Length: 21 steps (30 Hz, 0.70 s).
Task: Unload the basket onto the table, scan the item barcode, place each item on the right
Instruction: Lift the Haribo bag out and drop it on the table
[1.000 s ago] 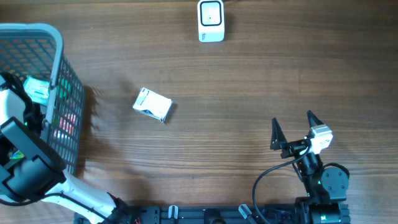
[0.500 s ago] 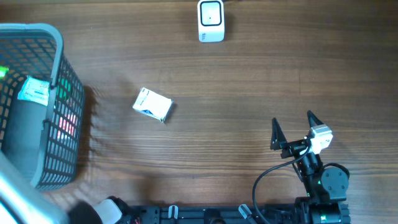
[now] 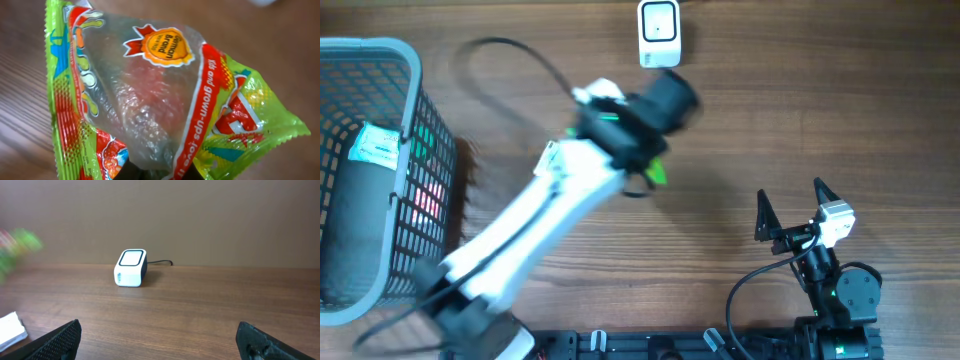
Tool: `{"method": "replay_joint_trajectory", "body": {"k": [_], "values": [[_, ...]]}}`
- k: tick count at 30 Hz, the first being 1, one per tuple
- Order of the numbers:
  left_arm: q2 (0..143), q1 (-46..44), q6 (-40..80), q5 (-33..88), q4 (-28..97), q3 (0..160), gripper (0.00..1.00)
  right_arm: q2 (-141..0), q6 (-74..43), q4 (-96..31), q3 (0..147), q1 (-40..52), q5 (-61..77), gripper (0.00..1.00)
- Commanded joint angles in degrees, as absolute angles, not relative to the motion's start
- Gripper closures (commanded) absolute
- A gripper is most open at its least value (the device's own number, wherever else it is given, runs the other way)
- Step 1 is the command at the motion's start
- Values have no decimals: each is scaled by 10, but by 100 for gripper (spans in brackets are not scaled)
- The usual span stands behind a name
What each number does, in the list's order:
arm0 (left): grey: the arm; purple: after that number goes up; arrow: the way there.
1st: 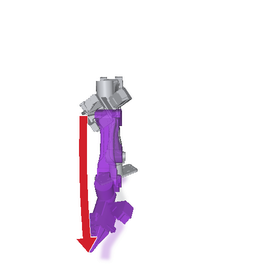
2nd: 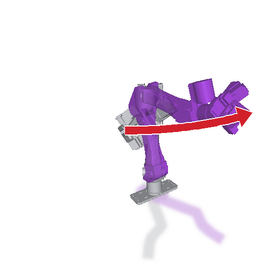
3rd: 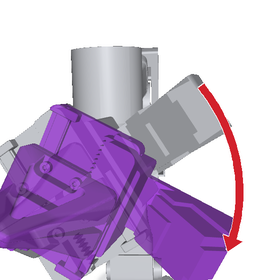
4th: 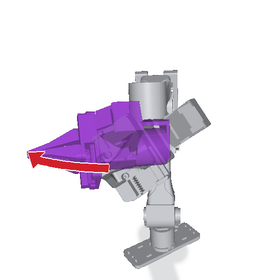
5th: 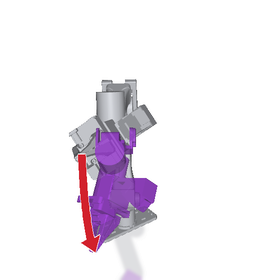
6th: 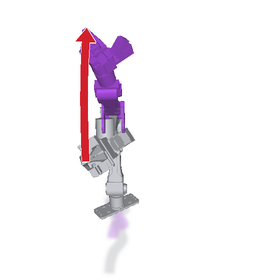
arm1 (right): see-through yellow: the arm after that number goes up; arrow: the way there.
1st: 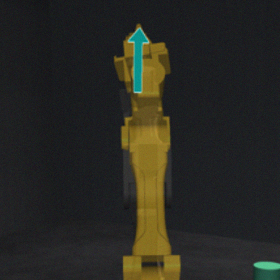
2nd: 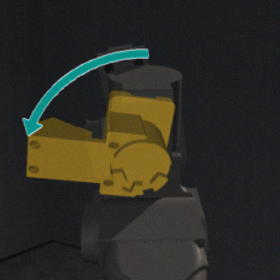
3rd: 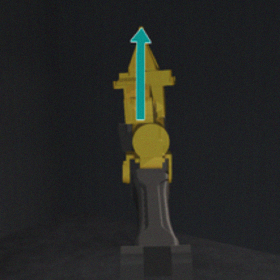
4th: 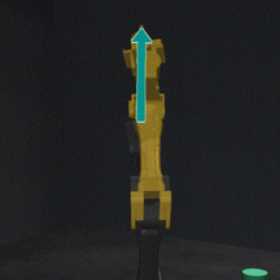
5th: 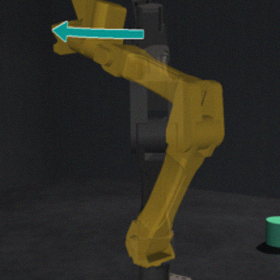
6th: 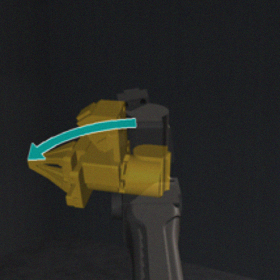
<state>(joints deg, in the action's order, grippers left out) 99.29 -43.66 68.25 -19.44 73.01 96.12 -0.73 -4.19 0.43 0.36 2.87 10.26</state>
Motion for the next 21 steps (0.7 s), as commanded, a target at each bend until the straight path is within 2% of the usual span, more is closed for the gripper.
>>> {"method": "replay_joint_trajectory", "body": {"k": [1, 4, 9, 10, 11, 12, 13, 18, 21], "values": [[1109, -486, 727, -189, 687, 936, 96, -3, -34, 7, 3, 32, 100, 0], [1197, -498, 727, -152, 640, 936, 96, -3, -34, 7, 3, 32, 100, 0], [1219, -498, 727, -148, 605, 936, 95, -3, -34, 7, 3, 32, 99, 0], [1216, -496, 726, -148, 606, 939, 88, -3, -34, 7, 3, 32, 99, 0], [1209, -493, 719, -149, 610, 947, 60, -3, -34, 7, 3, 32, 99, 0], [1200, -488, 706, -149, 620, 961, 21, -3, -34, 7, 3, 32, 99, 0], [1180, -473, 688, -156, 655, 1003, 0, -3, -34, 7, 3, 32, 99, 0], [1108, -391, 554, -172, 790, 1263, 0, -3, -34, 7, 3, 32, 99, 0], [1055, -277, 512, -246, 887, 1459, 0, -3, -34, 7, 3, 32, 100, 0]]}}
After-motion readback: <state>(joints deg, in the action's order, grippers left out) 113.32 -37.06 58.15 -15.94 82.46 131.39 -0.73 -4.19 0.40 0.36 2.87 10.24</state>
